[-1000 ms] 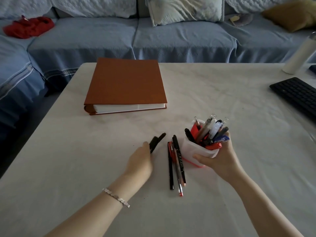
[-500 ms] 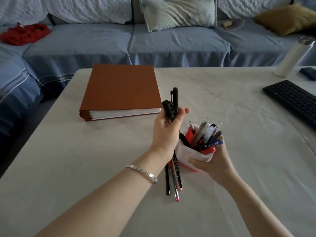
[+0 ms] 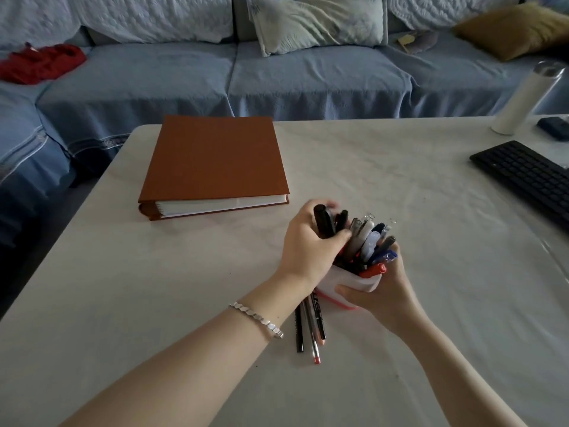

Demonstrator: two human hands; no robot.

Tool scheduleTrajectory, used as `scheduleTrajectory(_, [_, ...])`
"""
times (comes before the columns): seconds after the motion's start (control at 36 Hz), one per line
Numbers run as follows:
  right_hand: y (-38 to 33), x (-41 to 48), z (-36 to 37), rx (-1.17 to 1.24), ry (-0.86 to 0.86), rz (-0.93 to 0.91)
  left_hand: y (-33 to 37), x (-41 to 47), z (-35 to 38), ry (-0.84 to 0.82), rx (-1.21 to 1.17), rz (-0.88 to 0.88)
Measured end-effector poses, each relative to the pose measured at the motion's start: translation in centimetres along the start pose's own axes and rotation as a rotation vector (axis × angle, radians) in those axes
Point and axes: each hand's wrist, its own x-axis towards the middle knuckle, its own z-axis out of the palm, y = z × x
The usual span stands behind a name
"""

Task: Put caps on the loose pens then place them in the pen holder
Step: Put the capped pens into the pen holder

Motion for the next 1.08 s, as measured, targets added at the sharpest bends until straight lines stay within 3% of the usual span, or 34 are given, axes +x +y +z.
scheduleTrajectory(0.17, [0.9,0.1,-0.2,-0.03,-0.009,-0.027,0.1,0.3,-1.2,-0.071,0.34,0.52])
scheduleTrajectory(0.25, [1.0,0.1,-0.2,-0.022,-0.015,-0.042,-0.6,0.3,-1.1,-0.067,0.517,0.627])
scheduleTrajectory(0.36, [1.6,0.4,-0.3,-0.003,-0.037,-0.002,-1.6,-0.4,-0.7,-0.137,0.531,0.626])
scheduleTrajectory(0.53, [1.1,0.5,-0.4,-0.054,-0.068,-0.017,-1.4,-0.4,-0.9,-0.439,0.456,0.293])
scheduleTrajectory(0.61, [1.6,0.4,-0.4,0.041,-0.049,0.024,-0.9,-0.4,-1.6,-0.324,0.235,0.207])
scheduleTrajectory(0.67, [1.8,0.4,-0.4,0.026,-0.053,0.011,-1.9,-1.0,-2.3,-0.155,0.312,0.146])
scheduleTrajectory(0.72, [1.9,0.4,-0.4,-0.018,-0.046,0.008,-3.4,-1.7,-2.8,-0.066,0.492,-0.039])
scheduleTrajectory(0.83, [1.7,0.5,-0.2,0.002,-0.017,0.0,-5.7,-3.6,-3.1,-0.141,0.681,-0.345])
scheduleTrajectory(1.08, [2.5,0.7,-0.5,-0.043,-0.023,0.01,-6.2,-3.9,-2.1,-0.152,0.675,-0.494])
